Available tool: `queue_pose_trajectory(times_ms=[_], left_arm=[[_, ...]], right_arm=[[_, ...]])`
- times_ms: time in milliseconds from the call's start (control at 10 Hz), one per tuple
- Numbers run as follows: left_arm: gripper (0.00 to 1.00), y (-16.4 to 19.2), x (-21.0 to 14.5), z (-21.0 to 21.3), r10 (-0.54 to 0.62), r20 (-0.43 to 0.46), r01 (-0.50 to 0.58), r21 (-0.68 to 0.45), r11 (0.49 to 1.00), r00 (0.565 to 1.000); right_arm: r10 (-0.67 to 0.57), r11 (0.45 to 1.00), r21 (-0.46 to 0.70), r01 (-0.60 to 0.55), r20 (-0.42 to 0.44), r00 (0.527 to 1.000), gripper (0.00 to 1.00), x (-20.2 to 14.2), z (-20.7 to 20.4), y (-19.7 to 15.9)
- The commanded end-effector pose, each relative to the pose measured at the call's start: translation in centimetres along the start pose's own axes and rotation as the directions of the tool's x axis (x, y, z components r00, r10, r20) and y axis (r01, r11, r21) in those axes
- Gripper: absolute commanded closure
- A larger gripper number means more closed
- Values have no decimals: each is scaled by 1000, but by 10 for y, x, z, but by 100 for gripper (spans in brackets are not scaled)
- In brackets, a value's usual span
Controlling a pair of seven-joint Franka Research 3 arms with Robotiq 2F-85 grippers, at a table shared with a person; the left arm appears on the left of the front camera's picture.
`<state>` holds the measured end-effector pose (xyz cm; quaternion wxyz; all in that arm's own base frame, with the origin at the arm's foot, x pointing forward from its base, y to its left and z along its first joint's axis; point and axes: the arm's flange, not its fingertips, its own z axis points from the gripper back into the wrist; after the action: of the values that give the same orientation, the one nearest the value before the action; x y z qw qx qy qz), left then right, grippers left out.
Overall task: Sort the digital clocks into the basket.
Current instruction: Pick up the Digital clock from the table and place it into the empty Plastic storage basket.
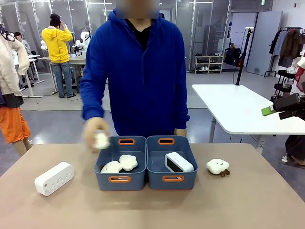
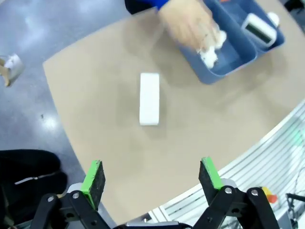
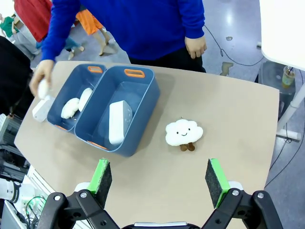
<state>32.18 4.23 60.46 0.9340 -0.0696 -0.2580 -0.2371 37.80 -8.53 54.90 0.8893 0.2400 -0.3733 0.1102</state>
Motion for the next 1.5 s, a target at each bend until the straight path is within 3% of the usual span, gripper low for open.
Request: queue_pose_trajectory(times_ms=[0,300,1000,1300,1400], left_arm=[[0,-11,17,-60,-28,-85,29,6,1000,996],[0,-16,16,-162,-16,-191,31,75,997,982],[0,-6,17,-281,-19,-217,34,67,997,976],[0,3,23,-332,-32,-241,64,127,990,970],[58,2,22,-337,-20,-259,45,93,995,966]], right_arm=[[-20,1000,-14,20,-3,1000,0,1,-1,2],[-20,1000,-14,20,-3,1000,0,1,-1,2],[-20,1000,-14,20,-3,1000,0,1,-1,2],[-20,1000,-14,20,-3,1000,0,1,-1,2],[-20,1000,-14,20,-3,1000,0,1,-1,2]])
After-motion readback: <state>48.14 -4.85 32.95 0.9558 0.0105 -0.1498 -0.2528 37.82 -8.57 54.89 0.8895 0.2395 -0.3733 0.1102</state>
